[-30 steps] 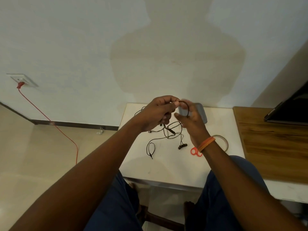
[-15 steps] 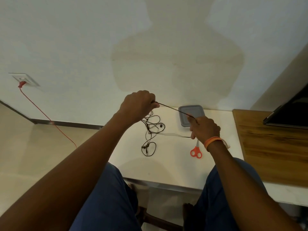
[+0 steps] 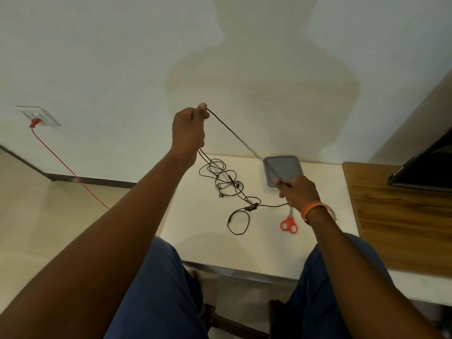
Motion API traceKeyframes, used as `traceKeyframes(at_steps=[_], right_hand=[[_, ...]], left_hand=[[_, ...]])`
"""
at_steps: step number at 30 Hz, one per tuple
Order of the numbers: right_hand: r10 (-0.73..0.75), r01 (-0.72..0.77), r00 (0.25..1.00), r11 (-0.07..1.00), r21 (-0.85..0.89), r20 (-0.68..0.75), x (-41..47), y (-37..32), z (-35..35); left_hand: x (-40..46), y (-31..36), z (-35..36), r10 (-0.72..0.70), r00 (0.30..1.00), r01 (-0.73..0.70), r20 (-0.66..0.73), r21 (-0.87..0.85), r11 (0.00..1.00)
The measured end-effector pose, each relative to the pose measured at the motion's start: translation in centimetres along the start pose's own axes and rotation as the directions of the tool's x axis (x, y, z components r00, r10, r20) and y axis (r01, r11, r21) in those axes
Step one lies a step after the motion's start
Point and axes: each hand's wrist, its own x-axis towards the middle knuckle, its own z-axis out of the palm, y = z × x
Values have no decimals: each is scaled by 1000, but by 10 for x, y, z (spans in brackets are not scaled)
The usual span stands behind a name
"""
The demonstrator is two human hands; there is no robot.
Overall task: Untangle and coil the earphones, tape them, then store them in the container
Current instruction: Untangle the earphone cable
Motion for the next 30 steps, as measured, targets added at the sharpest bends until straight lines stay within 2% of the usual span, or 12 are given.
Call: traceKeyframes(at_steps=[2,5,7,10,12,14,17,20,24,28,30], right_hand=[[-6,5,999,1000,17,42,0,-2,2],[-13,-27,981,978,208,193,-2,-6,5],[-66,-7,972,950,312,226,-4,-11,6],[-174,72,964,897,435,200,-11,-20,7],[-297,204,931,905,374,210,-16,-25,12],[-368,291,897,909,297,246,-23,-28,23],[-340,243,914,896,371,223,-31,-35,44],[-338,228,921,871,435,193,-32,-37,57],[-338,248,924,887,390,180,-28,-33,60],[-280,206,917,943,262,285,-22,-23,58],[-237,184,923,964,194,302,-19,-18,59]], left_hand=[[4,6,0,-107,994,105,-7,-132,986],[6,12,1,-235,971,235,32,-282,930],[4,15,4,-253,962,272,100,-327,905],[-7,21,14,-238,947,297,217,-302,906],[-16,26,24,-258,919,346,299,-295,890],[-24,30,36,-302,877,433,374,-341,834],[-32,38,52,-349,809,559,473,-436,705],[-31,48,61,-354,779,618,518,-535,576],[-18,57,60,-313,798,601,515,-640,479],[-3,62,50,-273,830,558,486,-735,385],[3,62,44,-261,849,528,460,-765,369]])
